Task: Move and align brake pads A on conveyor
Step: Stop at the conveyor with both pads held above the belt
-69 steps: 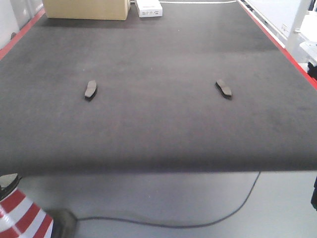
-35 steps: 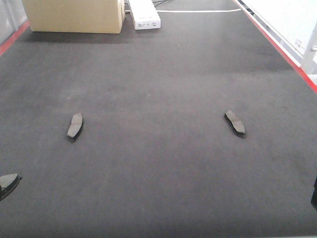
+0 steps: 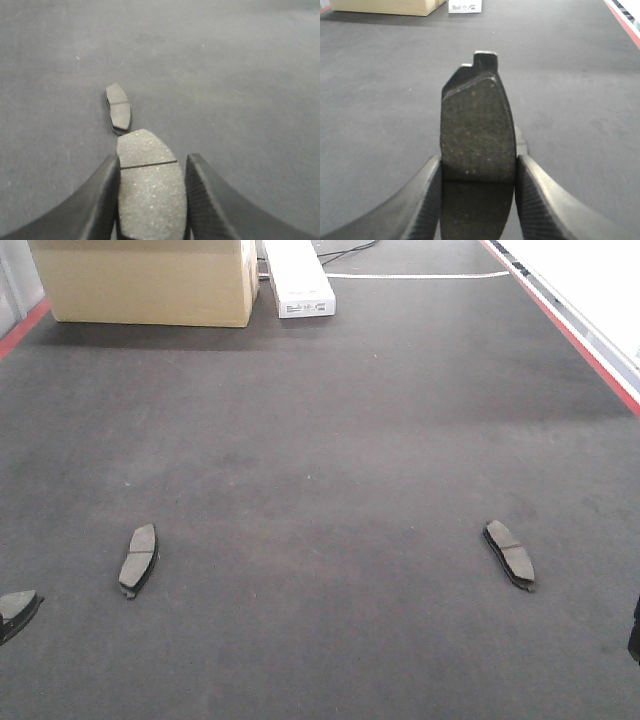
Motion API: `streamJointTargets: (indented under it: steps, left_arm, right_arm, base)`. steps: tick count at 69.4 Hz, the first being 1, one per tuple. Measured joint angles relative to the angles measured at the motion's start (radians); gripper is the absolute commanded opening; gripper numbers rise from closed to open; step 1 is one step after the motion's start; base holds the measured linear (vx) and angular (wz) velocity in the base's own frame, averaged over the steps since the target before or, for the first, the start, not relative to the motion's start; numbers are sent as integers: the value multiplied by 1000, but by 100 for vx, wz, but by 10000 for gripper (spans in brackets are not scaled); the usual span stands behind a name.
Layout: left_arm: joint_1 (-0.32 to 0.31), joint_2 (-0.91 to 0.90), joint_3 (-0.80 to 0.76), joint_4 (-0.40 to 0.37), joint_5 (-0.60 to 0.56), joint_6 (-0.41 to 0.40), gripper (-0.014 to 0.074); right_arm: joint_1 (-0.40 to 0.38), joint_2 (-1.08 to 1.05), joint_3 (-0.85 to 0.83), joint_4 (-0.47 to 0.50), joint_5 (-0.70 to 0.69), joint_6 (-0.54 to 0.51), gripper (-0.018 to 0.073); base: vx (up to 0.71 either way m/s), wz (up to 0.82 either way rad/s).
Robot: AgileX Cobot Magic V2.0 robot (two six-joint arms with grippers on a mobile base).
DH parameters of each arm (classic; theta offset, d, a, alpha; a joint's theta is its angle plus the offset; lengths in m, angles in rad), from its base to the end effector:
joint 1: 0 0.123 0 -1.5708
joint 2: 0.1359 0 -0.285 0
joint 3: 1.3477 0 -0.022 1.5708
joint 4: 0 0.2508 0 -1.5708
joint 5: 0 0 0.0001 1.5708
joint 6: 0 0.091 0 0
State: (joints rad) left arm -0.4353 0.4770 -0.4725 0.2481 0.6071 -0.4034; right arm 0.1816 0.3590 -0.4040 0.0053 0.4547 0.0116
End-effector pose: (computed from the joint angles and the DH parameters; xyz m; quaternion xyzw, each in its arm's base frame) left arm 0.0902 -0.0279 0.2855 0.0665 0.8586 -0.0997 0.4984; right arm 0.0798 0.0149 0.2843 -0.0676 0.8086 0.0587 0.5815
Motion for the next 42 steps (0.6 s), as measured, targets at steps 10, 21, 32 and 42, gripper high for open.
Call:
streamJointTargets:
  steps: [10,21,32,42]
  left_arm:
    - [0,0,0,0,0,0,-6]
    - [0,0,0,0,0,0,-6]
    - [0,0,0,0,0,0,-6]
    - [0,0,0,0,0,0,-6]
  right_arm:
    - [0,0,0,0,0,0,-3]
    - [0,0,0,0,0,0,-3]
    - [0,0,0,0,0,0,-3]
    - [0,0,0,0,0,0,-3]
  base:
    - [14,4]
    - [9,2]
    - [3,0]
    - [0,0]
